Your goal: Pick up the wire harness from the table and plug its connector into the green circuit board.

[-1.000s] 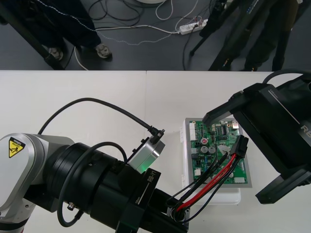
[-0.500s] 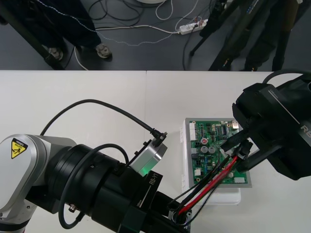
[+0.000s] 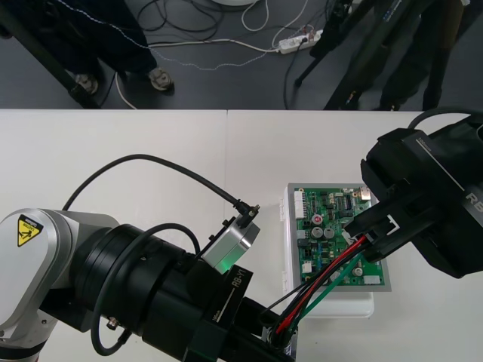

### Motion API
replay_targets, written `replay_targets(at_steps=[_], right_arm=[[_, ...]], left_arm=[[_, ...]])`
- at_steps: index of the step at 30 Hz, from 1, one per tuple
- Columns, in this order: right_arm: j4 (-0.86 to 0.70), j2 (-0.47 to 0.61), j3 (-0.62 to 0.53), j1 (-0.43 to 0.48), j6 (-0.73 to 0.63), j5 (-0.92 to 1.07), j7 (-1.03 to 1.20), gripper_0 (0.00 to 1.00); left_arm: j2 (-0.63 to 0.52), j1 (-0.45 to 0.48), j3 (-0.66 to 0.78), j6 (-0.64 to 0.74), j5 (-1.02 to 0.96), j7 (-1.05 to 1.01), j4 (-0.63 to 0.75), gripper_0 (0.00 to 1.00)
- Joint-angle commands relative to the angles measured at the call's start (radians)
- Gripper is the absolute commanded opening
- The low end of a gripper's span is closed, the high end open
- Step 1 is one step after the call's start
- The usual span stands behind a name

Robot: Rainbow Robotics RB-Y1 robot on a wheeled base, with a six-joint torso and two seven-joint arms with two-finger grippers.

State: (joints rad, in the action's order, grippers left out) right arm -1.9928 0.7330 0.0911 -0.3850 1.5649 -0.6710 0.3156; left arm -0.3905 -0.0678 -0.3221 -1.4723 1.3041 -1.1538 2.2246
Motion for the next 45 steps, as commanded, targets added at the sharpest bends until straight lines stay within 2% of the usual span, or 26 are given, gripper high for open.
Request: replay_targets(at_steps=[1, 2, 3, 16, 27, 38, 45], right_arm=[[0.011, 0.034, 0.009, -0.006, 0.006, 0.022, 0.043, 0.0], [0.014, 0.034, 0.007, -0.003, 0.006, 0.022, 0.042, 0.0], [0.017, 0.034, 0.004, 0.0, 0.006, 0.022, 0.043, 0.0], [0.019, 0.034, -0.011, 0.054, 0.006, 0.022, 0.043, 0.0], [0.011, 0.034, -0.011, 0.138, 0.006, 0.022, 0.051, 0.0], [0.008, 0.022, -0.062, 0.19, -0.155, -0.006, 0.042, 0.0], [-0.018, -0.058, -0.136, 0.225, -0.217, -0.104, 0.053, 0.0]], left_arm=[[-0.013, -0.017, -0.02, 0.044, -0.014, -0.003, 0.01, 0.25], [-0.013, -0.017, -0.015, 0.044, -0.006, -0.001, 0.01, 0.74], [-0.011, -0.017, -0.009, 0.044, 0.0, 0.003, 0.01, 1.0], [-0.011, -0.014, 0.055, 0.076, -0.006, 0.048, 0.01, 1.0], [0.001, -0.014, 0.201, 0.103, -0.014, 0.069, 0.012, 1.0], [0.007, -0.003, 0.284, 0.162, -0.013, 0.112, 0.012, 1.0], [0.01, 0.003, 0.287, 0.239, -0.002, 0.217, 0.012, 1.0]])
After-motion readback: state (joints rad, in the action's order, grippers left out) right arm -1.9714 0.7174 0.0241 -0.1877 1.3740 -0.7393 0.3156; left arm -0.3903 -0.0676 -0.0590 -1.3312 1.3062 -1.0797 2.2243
